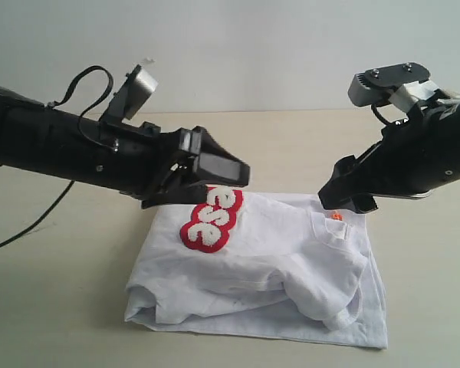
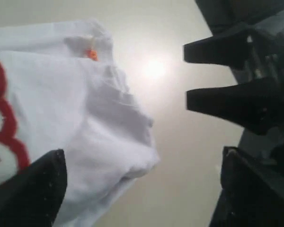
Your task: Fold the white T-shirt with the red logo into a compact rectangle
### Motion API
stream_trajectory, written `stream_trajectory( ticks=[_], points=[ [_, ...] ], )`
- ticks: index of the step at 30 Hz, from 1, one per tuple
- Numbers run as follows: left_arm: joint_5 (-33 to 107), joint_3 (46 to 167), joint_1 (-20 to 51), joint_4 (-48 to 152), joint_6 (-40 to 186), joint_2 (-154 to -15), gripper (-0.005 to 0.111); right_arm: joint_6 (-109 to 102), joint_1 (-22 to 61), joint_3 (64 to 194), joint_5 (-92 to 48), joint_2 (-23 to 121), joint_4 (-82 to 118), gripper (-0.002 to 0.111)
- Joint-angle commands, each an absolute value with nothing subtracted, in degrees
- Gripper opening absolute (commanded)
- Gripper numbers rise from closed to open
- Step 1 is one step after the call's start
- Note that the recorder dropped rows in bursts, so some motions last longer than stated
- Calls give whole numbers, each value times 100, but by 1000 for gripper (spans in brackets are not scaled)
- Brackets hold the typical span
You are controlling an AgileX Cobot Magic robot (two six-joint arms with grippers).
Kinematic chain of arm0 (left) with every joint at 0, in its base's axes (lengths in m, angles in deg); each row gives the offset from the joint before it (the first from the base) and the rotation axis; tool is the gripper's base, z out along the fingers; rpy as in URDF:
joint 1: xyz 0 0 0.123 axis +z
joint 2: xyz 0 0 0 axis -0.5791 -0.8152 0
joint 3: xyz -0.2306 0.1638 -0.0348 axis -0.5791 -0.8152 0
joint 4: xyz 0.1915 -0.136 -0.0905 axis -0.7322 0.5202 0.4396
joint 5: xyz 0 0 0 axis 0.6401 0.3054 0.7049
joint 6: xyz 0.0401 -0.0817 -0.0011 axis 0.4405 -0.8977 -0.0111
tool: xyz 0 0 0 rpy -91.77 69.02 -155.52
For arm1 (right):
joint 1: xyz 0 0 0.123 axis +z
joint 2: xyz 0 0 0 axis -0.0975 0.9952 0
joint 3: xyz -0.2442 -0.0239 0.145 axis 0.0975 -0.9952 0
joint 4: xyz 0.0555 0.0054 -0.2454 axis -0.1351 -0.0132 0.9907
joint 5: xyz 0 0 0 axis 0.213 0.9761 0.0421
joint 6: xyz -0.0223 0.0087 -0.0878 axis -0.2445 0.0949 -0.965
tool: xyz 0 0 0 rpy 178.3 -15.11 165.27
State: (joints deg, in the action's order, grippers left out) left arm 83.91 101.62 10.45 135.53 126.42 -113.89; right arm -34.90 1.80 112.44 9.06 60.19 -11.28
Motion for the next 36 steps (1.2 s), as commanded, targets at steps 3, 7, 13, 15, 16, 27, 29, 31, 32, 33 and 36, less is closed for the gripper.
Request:
stream_trajectory(
  ticks=[3, 7, 13, 15, 16, 27, 29, 31, 32, 33, 36],
  points=[
    [7920, 10186, 1058, 12439, 12526, -11454, 58, -5299, 169, 11277, 1238, 6391, -2814, 69],
    [7797, 10186, 839, 12450, 12646, -11746, 32, -5549, 169, 11277, 1116, 6832, -2952, 50],
    [7573, 10186, 452, 12839, 12965, -12341, 27, -5568, 169, 11277, 877, 7447, -2941, 16],
    [7497, 10186, 337, 13150, 13236, -12533, 27, -5635, 169, 11277, 818, 7633, -2928, 9],
    [7483, 10186, 300, 13281, 13332, -12604, 27, -5651, 169, 11277, 701, 7722, -2928, 8],
    [7531, 10186, -75, 13693, 13603, -13289, 27, -5625, 169, 11277, -803, 8316, -2957, 6],
    [7556, 10186, -118, 13697, 13614, -13368, 27, -5588, 169, 11277, -1040, 8394, -2974, 6],
    [7556, 10186, -155, 13708, 13628, -13397, 31, -5534, 169, 11277, -1187, 8472, -2974, 6],
    [7570, 10186, -155, 13757, 13628, -13397, 34, -5534, 169, 11277, -1218, 8508, -2974, 6],
    [7609, 10186, -155, 13783, 13628, -13397, 39, -5534, 169, 11277, -1275, 8536, -2962, 7],
    [7654, 10234, -155, 13795, 13628, -13299, 53, -5505, 169, 11277, -1350, 8606, -2974, 7]
  ],
)
